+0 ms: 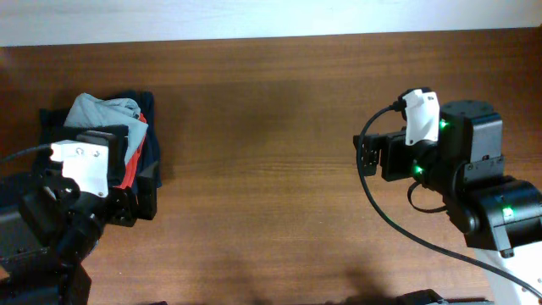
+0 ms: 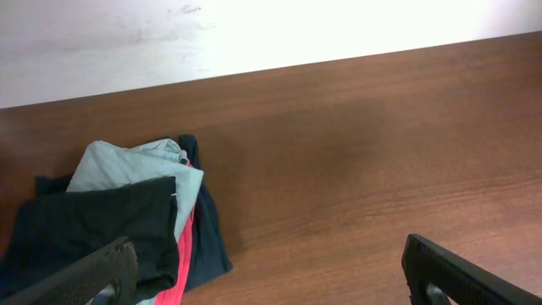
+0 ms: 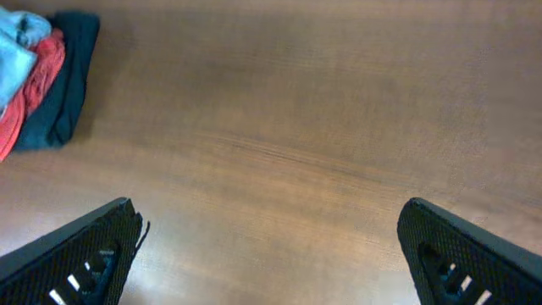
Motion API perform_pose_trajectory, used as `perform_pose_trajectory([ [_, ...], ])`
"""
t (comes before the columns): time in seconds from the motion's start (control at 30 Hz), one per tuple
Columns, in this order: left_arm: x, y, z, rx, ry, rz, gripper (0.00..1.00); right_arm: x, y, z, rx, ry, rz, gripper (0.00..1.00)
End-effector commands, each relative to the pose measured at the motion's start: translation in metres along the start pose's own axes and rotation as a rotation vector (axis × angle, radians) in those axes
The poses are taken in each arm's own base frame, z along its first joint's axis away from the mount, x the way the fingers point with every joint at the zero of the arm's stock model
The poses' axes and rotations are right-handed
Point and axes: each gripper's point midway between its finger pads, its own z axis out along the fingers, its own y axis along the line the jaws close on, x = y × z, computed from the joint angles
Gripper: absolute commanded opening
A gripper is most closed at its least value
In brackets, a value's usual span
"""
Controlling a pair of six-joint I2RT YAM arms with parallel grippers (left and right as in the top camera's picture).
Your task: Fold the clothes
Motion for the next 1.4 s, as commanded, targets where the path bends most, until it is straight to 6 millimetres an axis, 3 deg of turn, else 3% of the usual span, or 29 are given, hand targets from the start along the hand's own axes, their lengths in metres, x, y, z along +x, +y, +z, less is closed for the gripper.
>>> perform_pose_trajectory([
  [0.0,0.0,-0.003,0.0,0.014,-0.002,0.014,0.99,0.003,0.011,-0.003,-0.062,0.02,0.001,0.99],
  [0.13,0.0,-0.003,0.0,0.014,-0.002,0.014,0.99,0.004,0.003,-0.002,-0.023,0.023,0.003,0.99],
  [0.3,0.0,-0.003,0.0,0.014,-0.002,0.014,0.99,-0.017,-0.006,-0.011,0.043,-0.081,-0.014,0.99],
  [0.4,0.0,-0.003,0.0,0.014,-0.002,0.014,0.99,-0.021,-0.014,-0.032,0.111,-0.145,-0.027,0.99],
  [0.6,0.0,-0.003,0.0,0.014,-0.002,0.014,0.99,-0.015,-0.032,-0.107,0.276,-0.326,-0.047,0.99],
  [0.73,0.0,-0.003,0.0,0.014,-0.002,0.014,0.99,0.0,-0.037,-0.123,0.323,-0.356,-0.108,0.98],
  [0.87,0.0,-0.003,0.0,0.014,-0.002,0.014,0.99,0.035,-0.044,-0.106,0.335,-0.303,-0.158,0.99],
  [1.17,0.0,-0.003,0.0,0.014,-0.002,0.014,0.99,0.104,-0.056,-0.013,0.23,-0.342,-0.157,0.99],
  [1.37,0.0,-0.003,0.0,0.014,-0.002,0.014,0.99,0.124,-0.055,0.02,0.168,-0.44,-0.171,0.99],
])
